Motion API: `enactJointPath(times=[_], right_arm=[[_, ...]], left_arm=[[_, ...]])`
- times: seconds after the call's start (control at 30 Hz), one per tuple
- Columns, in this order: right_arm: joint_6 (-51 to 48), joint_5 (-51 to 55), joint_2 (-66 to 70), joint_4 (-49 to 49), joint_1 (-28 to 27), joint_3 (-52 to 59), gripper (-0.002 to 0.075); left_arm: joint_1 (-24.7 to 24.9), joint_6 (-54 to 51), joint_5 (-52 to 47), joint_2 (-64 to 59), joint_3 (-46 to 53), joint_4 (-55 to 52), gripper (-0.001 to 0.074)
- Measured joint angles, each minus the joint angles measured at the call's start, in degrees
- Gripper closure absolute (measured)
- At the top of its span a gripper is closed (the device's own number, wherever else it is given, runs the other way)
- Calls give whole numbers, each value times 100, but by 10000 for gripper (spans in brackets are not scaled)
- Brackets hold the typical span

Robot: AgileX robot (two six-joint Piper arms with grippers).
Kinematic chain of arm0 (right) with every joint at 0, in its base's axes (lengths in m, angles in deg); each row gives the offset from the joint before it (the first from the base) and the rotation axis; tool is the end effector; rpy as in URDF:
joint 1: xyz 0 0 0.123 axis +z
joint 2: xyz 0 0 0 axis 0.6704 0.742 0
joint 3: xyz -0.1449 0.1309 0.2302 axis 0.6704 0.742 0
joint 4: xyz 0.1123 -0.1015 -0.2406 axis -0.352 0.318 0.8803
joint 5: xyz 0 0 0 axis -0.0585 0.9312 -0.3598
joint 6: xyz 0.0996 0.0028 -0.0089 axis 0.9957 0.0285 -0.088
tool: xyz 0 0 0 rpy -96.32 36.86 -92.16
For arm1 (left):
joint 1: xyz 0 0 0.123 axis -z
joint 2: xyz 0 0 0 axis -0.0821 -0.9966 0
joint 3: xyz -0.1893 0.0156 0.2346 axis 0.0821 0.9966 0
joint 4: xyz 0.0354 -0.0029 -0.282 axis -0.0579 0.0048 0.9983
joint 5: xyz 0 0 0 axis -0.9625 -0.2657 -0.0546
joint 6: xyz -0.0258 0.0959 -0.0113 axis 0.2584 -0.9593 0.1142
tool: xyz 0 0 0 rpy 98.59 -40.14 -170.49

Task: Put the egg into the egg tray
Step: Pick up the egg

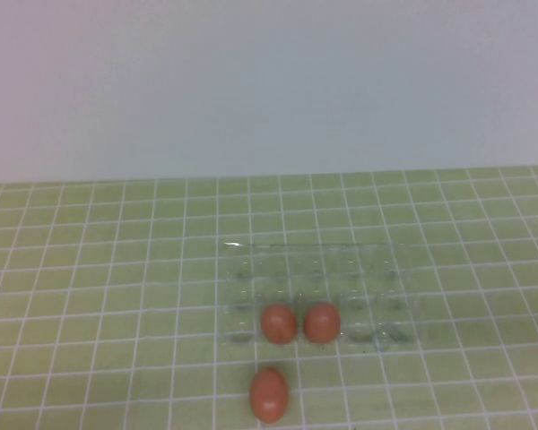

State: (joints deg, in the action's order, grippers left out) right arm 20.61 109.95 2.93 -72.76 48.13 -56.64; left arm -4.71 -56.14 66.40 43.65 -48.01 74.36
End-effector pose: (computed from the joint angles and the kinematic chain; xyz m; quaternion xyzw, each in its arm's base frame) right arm 0.1578 0.0448 0.2686 -0.0489 0.9309 0.1673 0.3211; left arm 0.0788 -0.0024 0.1825 0.0451 0.7820 0.0203 0.6213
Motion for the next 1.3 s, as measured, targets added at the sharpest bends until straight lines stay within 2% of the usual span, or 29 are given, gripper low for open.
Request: enactJointPath(times=[0.2,0.43,0.5,0.67,0.77,1.07,1.3], right_arm=[[0,52,1623,0,779,-750,728],[124,53,3354,-23,2037,-2017,704],[124,175,3762,-43,2283,-2403,641],[11,274,4668,-120,2802,-3358,340],[314,414,5161,-200,3019,-3866,260],[914,1127,6435,-84,3555,-5155,233],[1120,1767,7143,437,3806,-5943,203]], left_arm=[[0,0,0,0,0,11,736],[0,0,0,0,0,11,736],[0,0,0,0,0,11,736],[0,0,0,0,0,11,736],[0,0,0,0,0,11,736],[0,0,0,0,0,11,736],[0,0,0,0,0,11,736]])
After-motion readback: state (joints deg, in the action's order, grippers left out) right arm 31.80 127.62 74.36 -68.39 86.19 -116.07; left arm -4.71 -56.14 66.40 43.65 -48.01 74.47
